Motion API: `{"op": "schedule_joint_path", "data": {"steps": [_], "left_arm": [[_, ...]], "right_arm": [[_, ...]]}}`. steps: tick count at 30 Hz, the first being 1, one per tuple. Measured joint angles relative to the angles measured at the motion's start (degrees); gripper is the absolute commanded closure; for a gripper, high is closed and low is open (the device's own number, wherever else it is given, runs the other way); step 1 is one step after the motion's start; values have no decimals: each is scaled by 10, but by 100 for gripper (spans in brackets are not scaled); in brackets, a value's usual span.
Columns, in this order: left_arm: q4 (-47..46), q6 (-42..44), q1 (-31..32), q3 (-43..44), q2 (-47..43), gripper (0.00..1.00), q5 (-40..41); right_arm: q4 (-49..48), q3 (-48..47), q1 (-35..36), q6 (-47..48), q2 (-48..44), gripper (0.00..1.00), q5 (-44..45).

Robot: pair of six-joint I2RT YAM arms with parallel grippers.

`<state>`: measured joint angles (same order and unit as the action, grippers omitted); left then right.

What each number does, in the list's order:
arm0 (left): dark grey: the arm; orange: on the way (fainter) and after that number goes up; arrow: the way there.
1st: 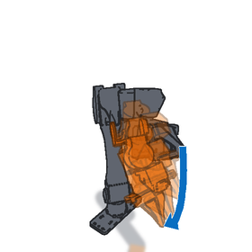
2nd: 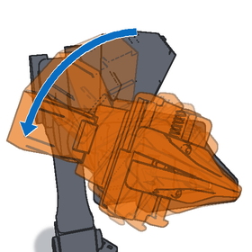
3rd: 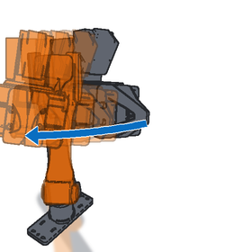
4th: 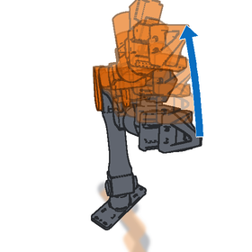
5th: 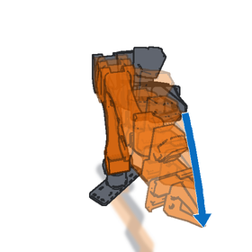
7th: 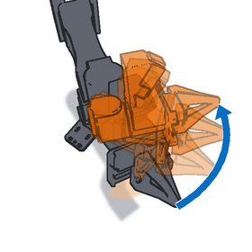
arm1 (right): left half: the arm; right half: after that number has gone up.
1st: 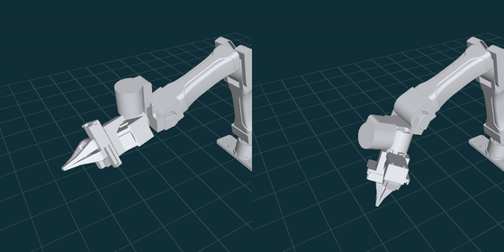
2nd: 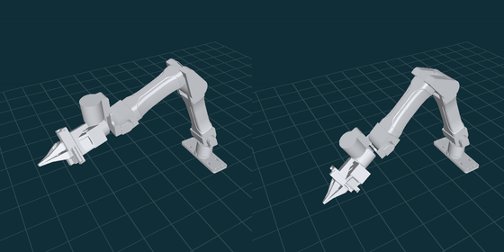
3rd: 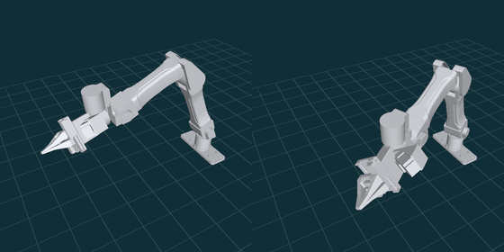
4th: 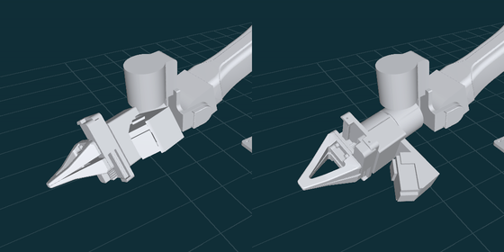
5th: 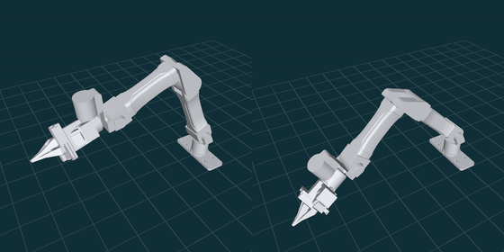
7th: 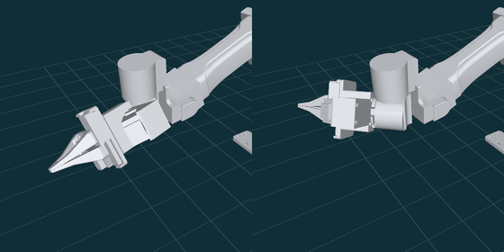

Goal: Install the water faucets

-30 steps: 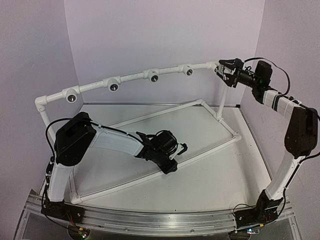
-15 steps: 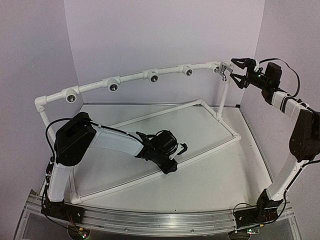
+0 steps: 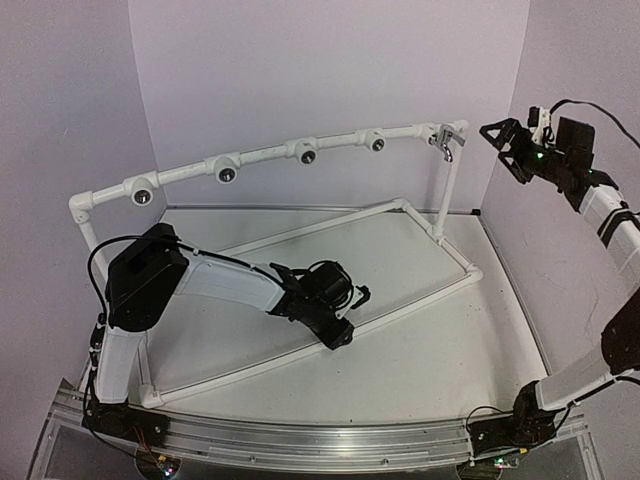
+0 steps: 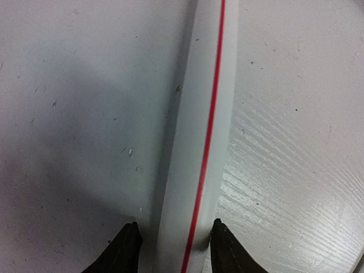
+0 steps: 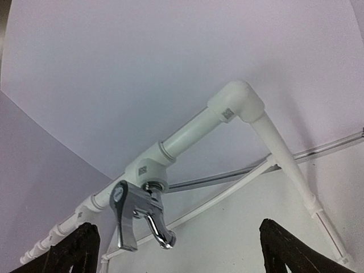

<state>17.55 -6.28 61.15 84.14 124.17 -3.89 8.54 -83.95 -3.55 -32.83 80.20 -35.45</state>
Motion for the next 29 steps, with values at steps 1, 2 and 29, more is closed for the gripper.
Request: {"op": "schedule_joint_path", "data": {"steps": [1, 2, 29], "left_arm": [[9, -9, -1, -2, -4, 35, 5], [22, -15, -2, -3, -10, 29, 12], [66, 40, -19, 89, -536, 3, 13]], "right_arm": [[22, 3, 0, 15, -8, 2, 14], [42, 6, 0, 29, -15, 2, 26], [253, 49, 0, 253, -304, 2, 113]]}}
